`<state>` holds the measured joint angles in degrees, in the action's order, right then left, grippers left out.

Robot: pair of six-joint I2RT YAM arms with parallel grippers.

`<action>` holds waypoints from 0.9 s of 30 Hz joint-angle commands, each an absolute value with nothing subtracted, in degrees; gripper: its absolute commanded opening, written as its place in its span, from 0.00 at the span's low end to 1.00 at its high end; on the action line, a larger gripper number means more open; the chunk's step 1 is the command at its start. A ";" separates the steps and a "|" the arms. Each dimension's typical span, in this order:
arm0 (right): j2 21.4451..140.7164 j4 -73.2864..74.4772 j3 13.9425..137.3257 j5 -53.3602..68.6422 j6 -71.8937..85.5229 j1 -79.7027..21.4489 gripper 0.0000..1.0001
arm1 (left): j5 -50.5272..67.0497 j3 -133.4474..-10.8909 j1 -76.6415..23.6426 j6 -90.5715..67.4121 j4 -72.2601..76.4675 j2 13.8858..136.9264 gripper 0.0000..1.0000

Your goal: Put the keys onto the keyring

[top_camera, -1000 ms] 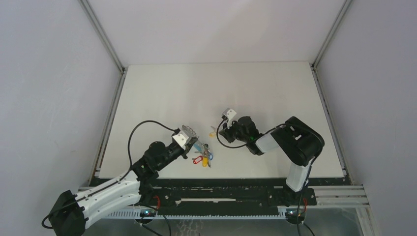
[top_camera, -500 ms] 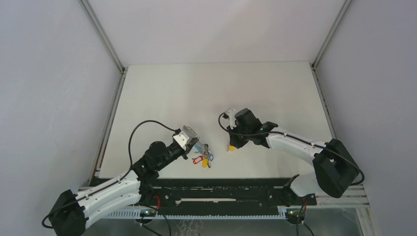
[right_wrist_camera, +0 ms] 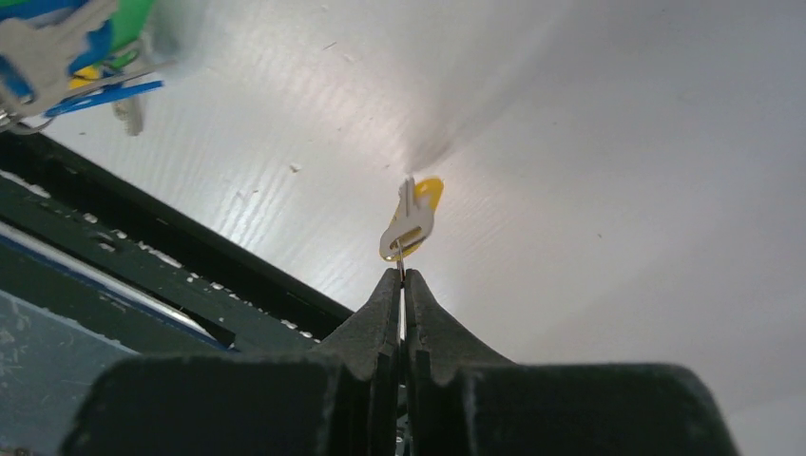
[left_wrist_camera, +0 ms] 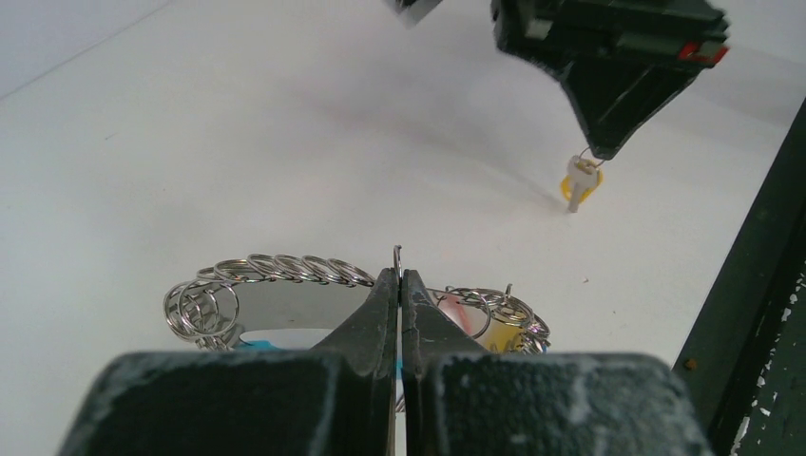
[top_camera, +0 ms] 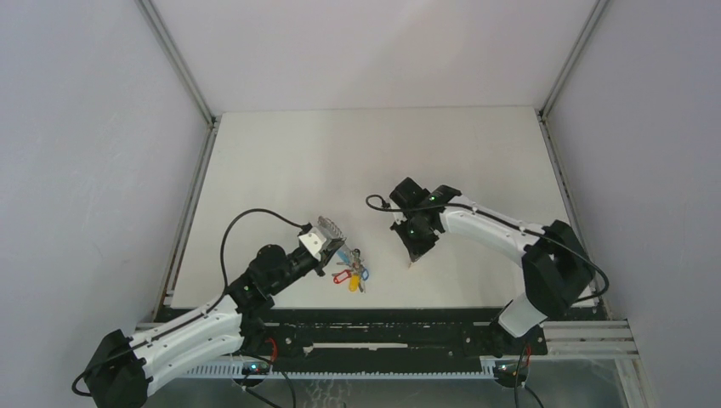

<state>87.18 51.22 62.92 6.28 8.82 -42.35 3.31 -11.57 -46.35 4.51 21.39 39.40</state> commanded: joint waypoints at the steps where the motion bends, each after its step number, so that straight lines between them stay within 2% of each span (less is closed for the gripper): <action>1: 93.70 53.48 67.97 4.03 4.22 -40.98 0.00 | 4.79 -11.32 -46.16 3.96 26.19 38.64 0.00; 10: 105.71 50.55 76.10 2.46 -0.44 -39.73 0.00 | 5.09 -11.41 -46.14 3.92 26.18 39.02 0.00; 18: 109.43 45.40 77.17 1.34 -1.32 -39.29 0.00 | 5.16 -11.44 -46.14 3.98 26.08 39.44 0.00; 20: 109.51 44.35 76.83 0.59 -1.24 -39.44 0.04 | 5.16 -11.43 -46.14 3.95 26.05 39.49 0.00; 24: 104.87 39.82 73.72 1.82 -0.84 -39.89 0.22 | 5.01 -11.41 -46.14 3.87 26.16 39.49 0.00; 27: 99.57 35.89 69.00 2.61 -0.54 -40.15 0.28 | 4.96 -11.51 -46.14 3.78 26.22 39.59 0.00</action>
